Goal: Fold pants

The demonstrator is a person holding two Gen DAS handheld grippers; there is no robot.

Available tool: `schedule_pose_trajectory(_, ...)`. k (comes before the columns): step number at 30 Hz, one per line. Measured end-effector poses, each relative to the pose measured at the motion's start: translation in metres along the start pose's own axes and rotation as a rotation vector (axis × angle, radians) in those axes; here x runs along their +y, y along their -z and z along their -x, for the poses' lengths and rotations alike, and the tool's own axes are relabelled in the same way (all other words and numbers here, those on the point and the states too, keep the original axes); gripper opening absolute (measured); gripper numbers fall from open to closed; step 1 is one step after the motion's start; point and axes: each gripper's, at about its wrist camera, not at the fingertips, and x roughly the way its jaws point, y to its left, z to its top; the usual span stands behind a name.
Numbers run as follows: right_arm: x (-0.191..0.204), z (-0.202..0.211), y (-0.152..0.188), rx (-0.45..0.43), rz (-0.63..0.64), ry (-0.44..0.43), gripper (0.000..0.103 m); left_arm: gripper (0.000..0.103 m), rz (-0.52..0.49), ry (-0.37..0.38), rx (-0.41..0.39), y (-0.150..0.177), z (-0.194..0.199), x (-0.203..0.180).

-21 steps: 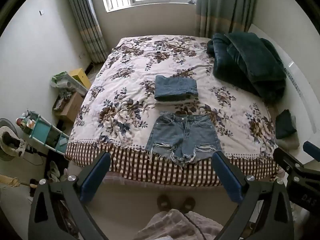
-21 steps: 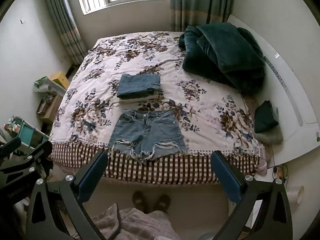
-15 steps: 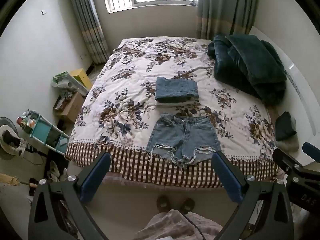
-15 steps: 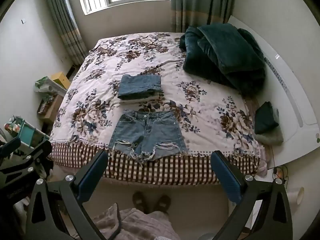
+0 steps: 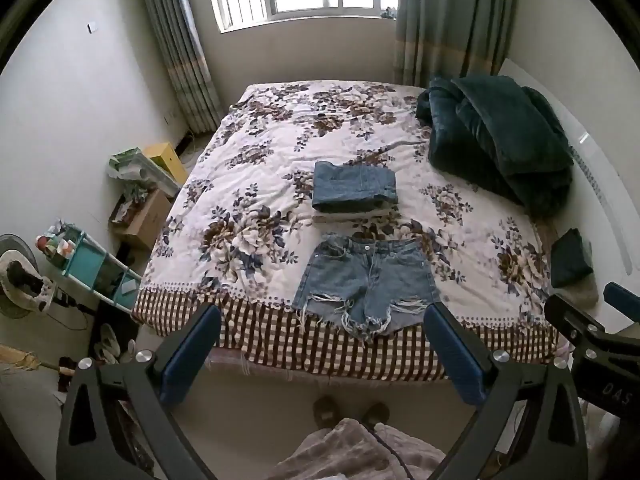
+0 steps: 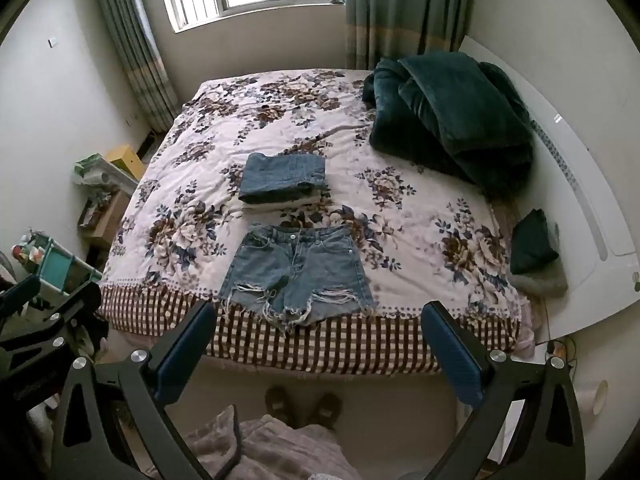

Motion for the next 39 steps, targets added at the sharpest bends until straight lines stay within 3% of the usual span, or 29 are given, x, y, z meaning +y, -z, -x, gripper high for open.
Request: schedule_pose_trajectory(39, -0.009, 0.014, -0.009, -0.022, -0.001, -0.007, 0.103, 0.103, 0.003, -0.005, -0.044, 0.004, 0.010, -0.011)
